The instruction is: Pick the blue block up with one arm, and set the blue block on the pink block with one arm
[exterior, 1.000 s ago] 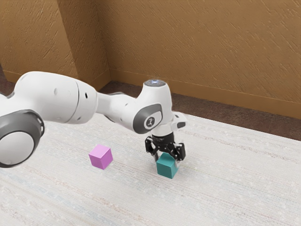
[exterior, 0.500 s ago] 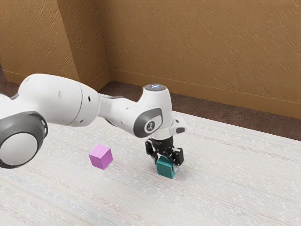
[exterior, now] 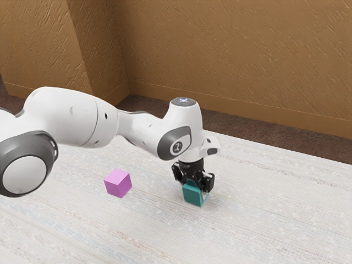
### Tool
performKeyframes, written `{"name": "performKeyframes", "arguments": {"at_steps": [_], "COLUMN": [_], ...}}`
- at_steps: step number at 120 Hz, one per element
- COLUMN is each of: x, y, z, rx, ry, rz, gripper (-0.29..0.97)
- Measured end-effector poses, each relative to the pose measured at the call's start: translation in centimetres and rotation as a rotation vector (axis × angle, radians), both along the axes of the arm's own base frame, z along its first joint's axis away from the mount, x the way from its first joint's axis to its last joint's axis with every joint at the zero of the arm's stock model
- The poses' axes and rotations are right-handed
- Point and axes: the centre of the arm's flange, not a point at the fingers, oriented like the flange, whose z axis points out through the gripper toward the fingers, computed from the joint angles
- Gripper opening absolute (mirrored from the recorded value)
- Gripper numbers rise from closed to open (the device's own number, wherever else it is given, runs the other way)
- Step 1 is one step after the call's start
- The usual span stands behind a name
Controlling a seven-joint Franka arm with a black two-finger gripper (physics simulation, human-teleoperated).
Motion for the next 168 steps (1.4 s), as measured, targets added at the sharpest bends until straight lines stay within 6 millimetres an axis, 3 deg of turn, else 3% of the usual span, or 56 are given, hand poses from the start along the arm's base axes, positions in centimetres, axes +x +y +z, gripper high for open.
{"name": "performKeyframes", "arguments": {"at_steps": [9, 17, 25, 31, 39, 48, 62, 79, 99, 131, 168], "x": [0.2, 0.5, 0.8, 0.8, -1.2, -3.7, -7.1, -8.2, -9.3, -10.6, -8.5], "y": [0.2, 1.2, 3.6, 7.1, 11.6, 15.4, 18.3, 21.5, 23.7, 23.7, 24.6], "z": [1.0, 3.1, 5.3, 6.6, 8.0, 9.1, 10.5, 10.2, 9.3, 8.2, 7.9], "rx": [0.001, -0.001, 0.006, 0.009, 0.015, 0.018, 0.012, -0.008, -0.050, -0.091, -0.053], "ry": [-0.016, -0.044, -0.071, -0.079, -0.078, -0.085, -0.094, -0.069, -0.003, 0.122, 0.031], "rz": [0.001, 0.014, 0.047, 0.094, 0.147, 0.181, 0.182, 0.185, 0.164, 0.070, 0.027], "gripper": [0.37, 0.36, 0.36, 0.35, 0.36, 0.36, 0.37, 0.37, 0.38, 0.38, 0.38]}}
